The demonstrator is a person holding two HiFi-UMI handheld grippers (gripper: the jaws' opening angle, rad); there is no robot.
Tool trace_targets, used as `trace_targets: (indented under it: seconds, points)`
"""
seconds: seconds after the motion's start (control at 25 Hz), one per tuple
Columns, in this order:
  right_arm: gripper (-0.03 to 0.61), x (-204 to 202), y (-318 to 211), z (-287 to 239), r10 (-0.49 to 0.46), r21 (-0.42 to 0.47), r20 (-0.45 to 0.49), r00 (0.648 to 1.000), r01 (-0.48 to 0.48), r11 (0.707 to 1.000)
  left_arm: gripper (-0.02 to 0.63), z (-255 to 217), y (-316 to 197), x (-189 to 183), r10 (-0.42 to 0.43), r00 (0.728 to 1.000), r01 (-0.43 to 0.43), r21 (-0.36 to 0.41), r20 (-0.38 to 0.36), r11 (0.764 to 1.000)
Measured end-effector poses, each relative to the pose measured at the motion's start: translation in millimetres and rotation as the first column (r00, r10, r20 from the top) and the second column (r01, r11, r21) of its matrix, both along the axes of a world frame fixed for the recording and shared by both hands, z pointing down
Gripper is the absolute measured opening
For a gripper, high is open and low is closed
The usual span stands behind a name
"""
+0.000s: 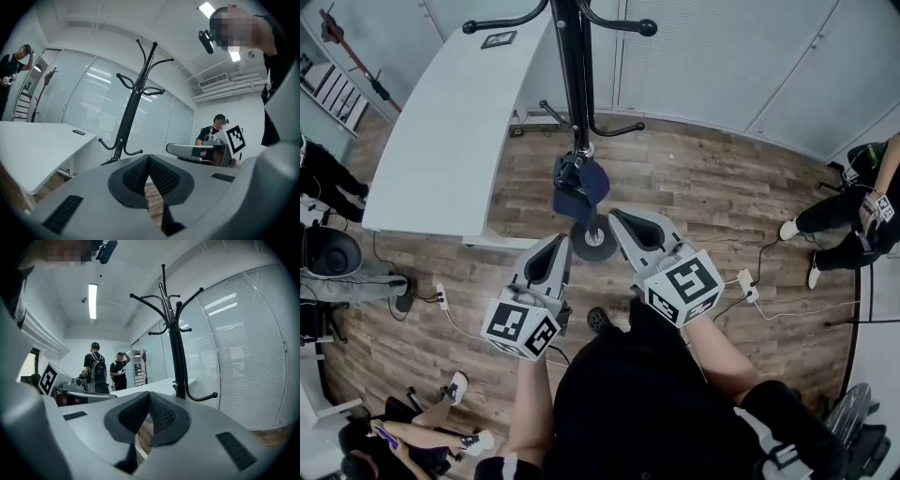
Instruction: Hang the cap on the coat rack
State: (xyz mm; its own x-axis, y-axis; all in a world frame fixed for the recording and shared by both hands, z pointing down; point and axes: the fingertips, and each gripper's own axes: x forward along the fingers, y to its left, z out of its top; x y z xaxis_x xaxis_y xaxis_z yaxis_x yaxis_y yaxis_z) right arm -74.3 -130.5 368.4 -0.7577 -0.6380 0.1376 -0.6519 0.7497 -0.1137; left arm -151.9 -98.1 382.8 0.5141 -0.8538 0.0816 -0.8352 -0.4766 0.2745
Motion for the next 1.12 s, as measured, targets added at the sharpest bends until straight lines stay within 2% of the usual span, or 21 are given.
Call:
trace_targets:
  seconds: [0.6,1.12]
  points:
    - [0.031,-9.3,2.4,10.3,-0.016,-0.032,-0.021,1.0,0.016,0.999,0.014,-1.1,3.4,-12.9,-0.025,0.999,0.025,0.0,0.021,1.0]
    - [0.029,-14.6,1.4,10.8,-0.03,-0.023,-0.028,0.999,0.029,0.999,0.014,1.8,-1.8,-17.5,-0.027,0.999,0.028,-0.003,0.016,1.0]
